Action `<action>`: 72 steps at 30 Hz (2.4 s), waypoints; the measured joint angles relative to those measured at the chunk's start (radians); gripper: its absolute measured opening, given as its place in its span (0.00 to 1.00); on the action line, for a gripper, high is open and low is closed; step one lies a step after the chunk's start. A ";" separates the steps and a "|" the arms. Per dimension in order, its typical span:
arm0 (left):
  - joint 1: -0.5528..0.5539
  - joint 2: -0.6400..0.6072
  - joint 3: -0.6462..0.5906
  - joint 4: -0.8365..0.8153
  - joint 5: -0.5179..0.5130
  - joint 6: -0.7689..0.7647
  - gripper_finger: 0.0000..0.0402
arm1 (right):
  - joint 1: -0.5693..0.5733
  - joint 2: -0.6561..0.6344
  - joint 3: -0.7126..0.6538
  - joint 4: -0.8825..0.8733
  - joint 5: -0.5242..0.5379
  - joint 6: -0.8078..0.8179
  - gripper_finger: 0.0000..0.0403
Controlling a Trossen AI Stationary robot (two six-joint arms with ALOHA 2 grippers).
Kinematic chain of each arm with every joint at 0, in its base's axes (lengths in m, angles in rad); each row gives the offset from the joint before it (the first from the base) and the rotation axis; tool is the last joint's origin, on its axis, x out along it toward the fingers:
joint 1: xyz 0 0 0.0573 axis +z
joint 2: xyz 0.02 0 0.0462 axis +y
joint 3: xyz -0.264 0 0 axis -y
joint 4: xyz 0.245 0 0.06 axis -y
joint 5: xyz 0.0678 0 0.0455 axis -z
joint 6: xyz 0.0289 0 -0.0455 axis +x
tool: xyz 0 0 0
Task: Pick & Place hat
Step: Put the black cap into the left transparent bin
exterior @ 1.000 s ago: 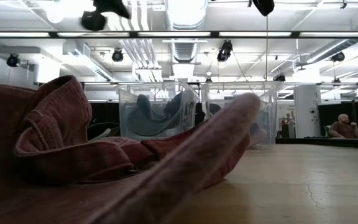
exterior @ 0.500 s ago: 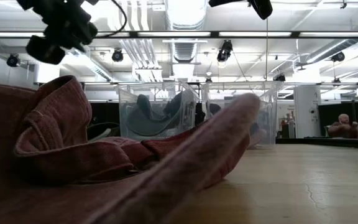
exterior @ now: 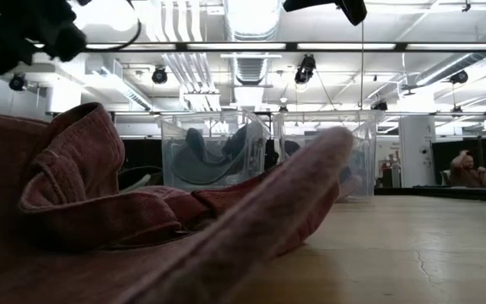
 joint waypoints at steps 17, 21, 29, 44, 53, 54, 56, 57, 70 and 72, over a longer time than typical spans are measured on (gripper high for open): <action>-0.212 0.025 -0.218 0.074 -0.250 -0.250 0.37 | 0.000 -0.039 0.000 -0.001 -0.023 -0.110 0.02; -0.212 0.028 -0.290 0.198 -0.249 -0.257 0.37 | 0.000 -0.043 0.000 0.000 -0.023 -0.120 0.02; -0.213 0.028 -0.370 0.225 -0.192 -0.281 0.37 | -0.004 -0.042 0.009 -0.002 -0.023 -0.121 0.02; -0.212 0.055 -0.359 0.233 -0.292 -0.249 0.37 | -0.031 -0.042 0.023 -0.002 -0.023 -0.127 0.02; -0.212 0.084 -0.376 0.234 -0.331 -0.238 0.20 | -0.033 -0.042 0.023 0.000 -0.022 -0.127 0.02; -0.211 0.085 -0.379 0.233 -0.336 -0.257 0.15 | -0.033 -0.042 0.023 0.000 -0.022 -0.125 0.02; -0.211 0.085 -0.386 0.242 -0.353 -0.272 0.06 | -0.033 -0.041 0.023 0.000 -0.022 -0.124 0.02; -0.210 0.084 -0.386 0.249 -0.360 -0.273 0.04 | -0.033 -0.041 0.023 0.000 -0.022 -0.124 0.02; -0.211 0.034 -0.222 0.170 -0.355 -0.221 0.02 | -0.040 -0.040 0.023 0.000 -0.020 -0.121 0.02; -0.211 0.031 -0.169 0.125 -0.354 -0.208 0.02 | -0.045 -0.040 0.023 0.000 -0.020 -0.123 0.02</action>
